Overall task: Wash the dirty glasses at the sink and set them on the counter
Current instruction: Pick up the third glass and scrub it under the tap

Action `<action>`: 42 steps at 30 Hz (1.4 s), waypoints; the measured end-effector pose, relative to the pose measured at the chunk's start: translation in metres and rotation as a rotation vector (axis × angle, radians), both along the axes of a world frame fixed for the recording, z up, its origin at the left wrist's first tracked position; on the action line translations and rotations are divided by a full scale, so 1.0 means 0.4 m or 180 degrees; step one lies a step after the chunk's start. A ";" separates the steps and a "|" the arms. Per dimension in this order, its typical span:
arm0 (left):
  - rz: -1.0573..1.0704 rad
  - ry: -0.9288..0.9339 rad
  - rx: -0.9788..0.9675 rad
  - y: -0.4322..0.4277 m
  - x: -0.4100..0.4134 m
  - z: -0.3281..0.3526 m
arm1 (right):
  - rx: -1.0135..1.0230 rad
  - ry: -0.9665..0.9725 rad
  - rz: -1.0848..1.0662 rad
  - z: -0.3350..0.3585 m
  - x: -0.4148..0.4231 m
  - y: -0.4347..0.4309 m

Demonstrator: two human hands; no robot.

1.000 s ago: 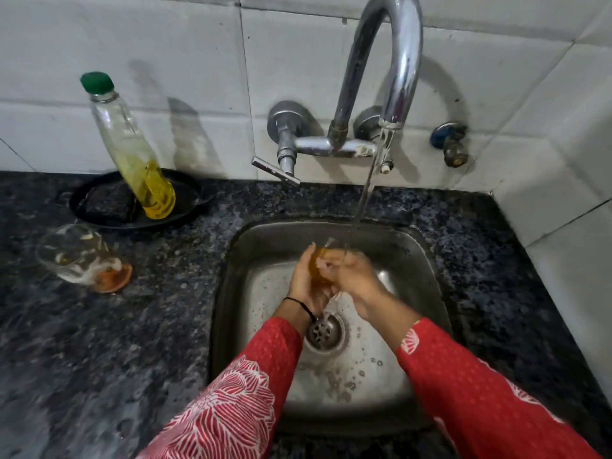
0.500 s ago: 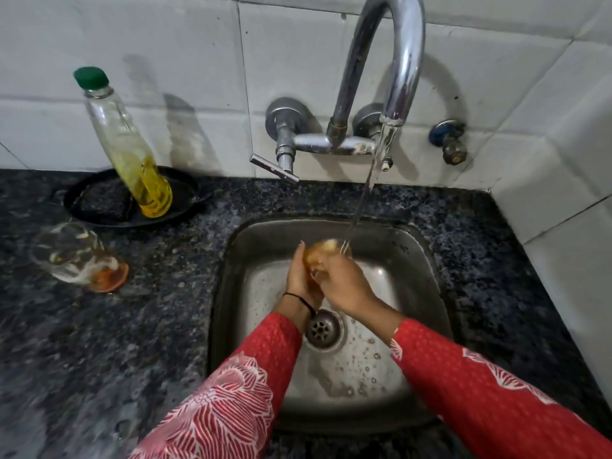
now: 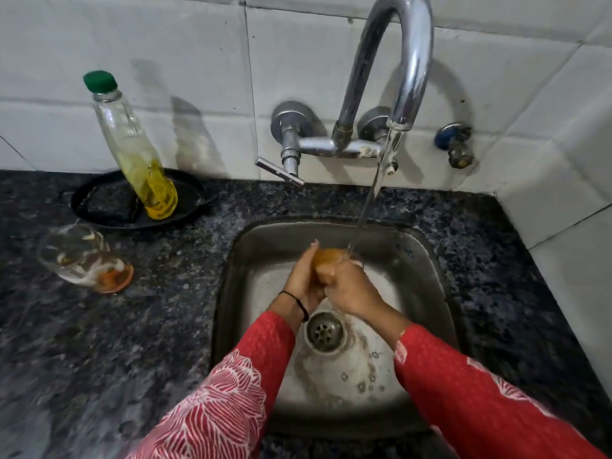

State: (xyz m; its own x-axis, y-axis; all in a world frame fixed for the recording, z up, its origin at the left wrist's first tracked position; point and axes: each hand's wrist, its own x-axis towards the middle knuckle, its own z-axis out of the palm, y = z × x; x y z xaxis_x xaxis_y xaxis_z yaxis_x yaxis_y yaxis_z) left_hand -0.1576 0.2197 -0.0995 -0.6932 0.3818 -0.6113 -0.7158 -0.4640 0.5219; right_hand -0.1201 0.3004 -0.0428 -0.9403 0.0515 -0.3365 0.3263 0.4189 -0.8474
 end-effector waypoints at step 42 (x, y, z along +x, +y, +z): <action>-0.1555 0.2252 -0.2600 -0.062 0.104 0.190 | -0.0649 0.0248 -0.0588 0.122 -0.001 0.099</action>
State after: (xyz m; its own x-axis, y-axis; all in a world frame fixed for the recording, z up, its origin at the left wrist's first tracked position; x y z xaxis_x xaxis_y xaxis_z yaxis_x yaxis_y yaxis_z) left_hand -0.1161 0.1949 -0.0234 -0.8642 0.3744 -0.3362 -0.1578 0.4328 0.8876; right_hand -0.1203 0.3399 0.0061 -0.9446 0.1631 -0.2847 0.3119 0.1769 -0.9335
